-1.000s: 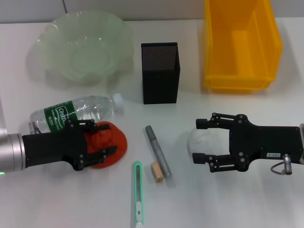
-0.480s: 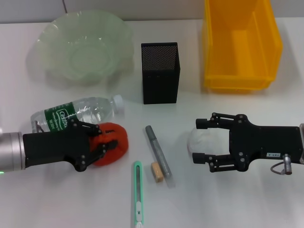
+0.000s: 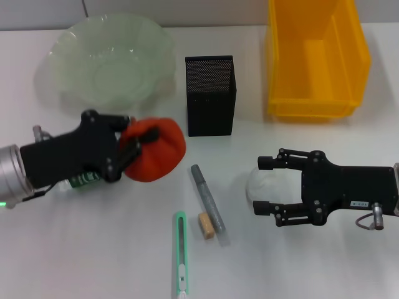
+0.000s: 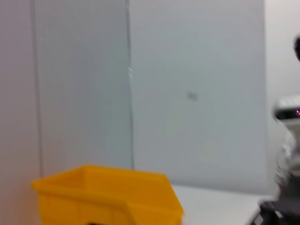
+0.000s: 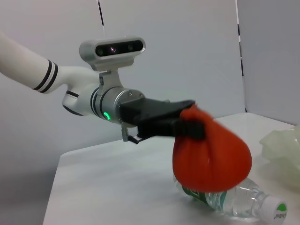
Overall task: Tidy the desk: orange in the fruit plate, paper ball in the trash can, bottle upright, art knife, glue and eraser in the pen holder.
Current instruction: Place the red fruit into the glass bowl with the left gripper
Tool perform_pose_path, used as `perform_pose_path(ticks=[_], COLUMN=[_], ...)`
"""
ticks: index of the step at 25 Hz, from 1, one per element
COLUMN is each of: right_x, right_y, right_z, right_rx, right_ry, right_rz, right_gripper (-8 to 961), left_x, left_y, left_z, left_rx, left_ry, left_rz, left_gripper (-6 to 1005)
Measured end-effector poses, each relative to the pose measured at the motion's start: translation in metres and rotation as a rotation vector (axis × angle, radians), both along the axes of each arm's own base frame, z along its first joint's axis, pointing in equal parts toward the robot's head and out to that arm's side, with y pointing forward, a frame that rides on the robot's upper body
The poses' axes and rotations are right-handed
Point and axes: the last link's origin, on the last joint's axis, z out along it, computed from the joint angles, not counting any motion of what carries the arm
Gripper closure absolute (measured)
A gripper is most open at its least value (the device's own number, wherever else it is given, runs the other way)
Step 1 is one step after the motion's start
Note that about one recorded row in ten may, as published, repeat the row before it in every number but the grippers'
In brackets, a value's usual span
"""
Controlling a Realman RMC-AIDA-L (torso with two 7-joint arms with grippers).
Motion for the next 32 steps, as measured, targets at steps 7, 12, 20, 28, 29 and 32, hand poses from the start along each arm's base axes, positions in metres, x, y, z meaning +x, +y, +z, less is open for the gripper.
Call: perform_pose_path(ticks=[7,12,20,28,29,32], right_x=[0.000,0.000,0.000,0.001,0.001,0.004], right_y=[0.000,0.000,0.002,0.003,0.003,0.005], right_z=[0.000,0.000,0.000,0.000,0.000,0.000], right_rx=[0.000,0.001,0.007,0.022,0.022,0.048], right_ry=[0.001,0.002,-0.001,-0.001,-0.001,-0.005], right_rz=[-0.002,-0.003,-0.003,-0.009,-0.009,-0.031], right_gripper=[124,124,124,124,124,124], left_x=[0.008,0.011,0.014,0.010,0.009,0.010], left_y=[0.011,0.013,0.023,0.063,0.069,0.082], left_z=[0.001,0.002,0.007,-0.001,-0.005,-0.013], left_rx=[0.045,0.056,0.129,0.257,0.271,0.294], left_ry=[-0.067,-0.098,-0.179,-0.199,-0.184,-0.145], left_rz=[0.023,0.033,0.089,0.304,0.333,0.385], left_gripper=[929,932,936,938,938,938])
